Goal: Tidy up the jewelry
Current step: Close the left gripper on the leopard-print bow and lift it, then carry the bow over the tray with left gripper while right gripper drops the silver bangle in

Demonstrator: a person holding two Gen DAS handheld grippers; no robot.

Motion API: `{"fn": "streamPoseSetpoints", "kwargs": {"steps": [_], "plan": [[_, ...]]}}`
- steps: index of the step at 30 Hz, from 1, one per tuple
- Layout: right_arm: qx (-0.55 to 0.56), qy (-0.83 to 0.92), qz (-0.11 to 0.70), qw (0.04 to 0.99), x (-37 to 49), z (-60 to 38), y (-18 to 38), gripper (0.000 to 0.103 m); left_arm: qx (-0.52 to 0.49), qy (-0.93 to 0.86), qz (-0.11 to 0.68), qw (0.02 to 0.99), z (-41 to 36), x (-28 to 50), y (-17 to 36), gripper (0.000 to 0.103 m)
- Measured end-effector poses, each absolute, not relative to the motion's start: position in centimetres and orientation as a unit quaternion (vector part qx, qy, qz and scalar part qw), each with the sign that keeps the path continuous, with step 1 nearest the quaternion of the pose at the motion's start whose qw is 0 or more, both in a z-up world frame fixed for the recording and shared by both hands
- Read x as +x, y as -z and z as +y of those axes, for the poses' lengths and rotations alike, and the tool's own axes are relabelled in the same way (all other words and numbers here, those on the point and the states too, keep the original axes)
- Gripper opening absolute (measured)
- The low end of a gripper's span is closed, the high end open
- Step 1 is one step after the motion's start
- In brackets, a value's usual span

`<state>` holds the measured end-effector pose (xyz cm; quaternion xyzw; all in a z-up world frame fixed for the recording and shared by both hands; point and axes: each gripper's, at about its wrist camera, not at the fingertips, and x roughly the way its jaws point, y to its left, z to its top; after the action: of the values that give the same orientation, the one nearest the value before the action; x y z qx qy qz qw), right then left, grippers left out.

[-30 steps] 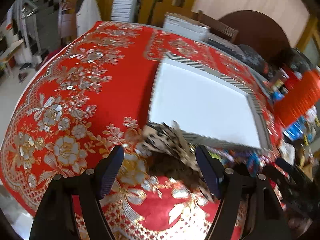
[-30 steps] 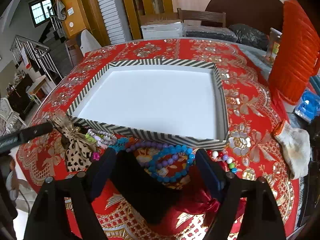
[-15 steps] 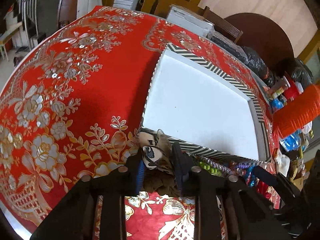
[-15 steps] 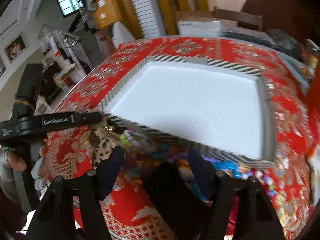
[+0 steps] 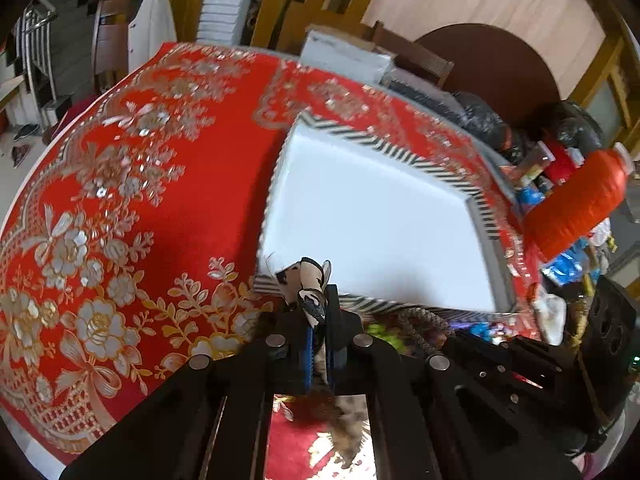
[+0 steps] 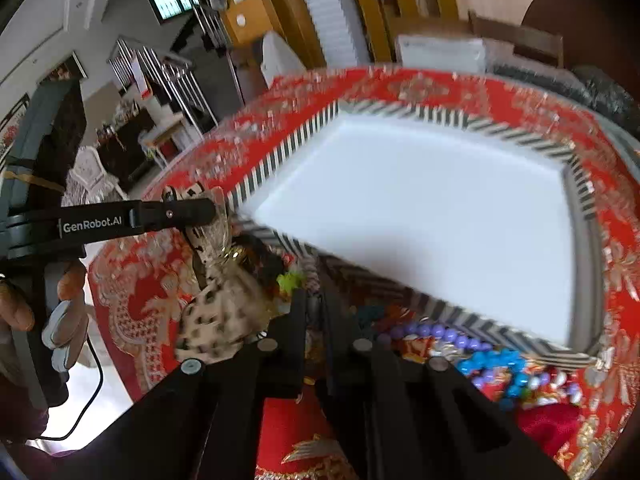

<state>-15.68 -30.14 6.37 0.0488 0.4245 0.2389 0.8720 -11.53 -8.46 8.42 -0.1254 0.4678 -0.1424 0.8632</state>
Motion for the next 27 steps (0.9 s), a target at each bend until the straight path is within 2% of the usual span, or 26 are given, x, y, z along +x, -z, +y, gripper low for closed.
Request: {"fn": "streamPoseSetpoints", "kwargs": {"steps": [10, 27], "plan": [[0.107, -0.225, 0.38, 0.891, -17.1, -34.5, -10.3, 0.007, -0.134, 0.177, 0.44, 0.87, -9.3, -11.3, -13.2, 0.0], [0.098, -0.146, 0.371, 0.912, -15.2, -39.0, -11.1, 0.007, -0.127, 0.171, 0.423, 0.881, -11.1, -7.1, -14.6, 0.0]]}}
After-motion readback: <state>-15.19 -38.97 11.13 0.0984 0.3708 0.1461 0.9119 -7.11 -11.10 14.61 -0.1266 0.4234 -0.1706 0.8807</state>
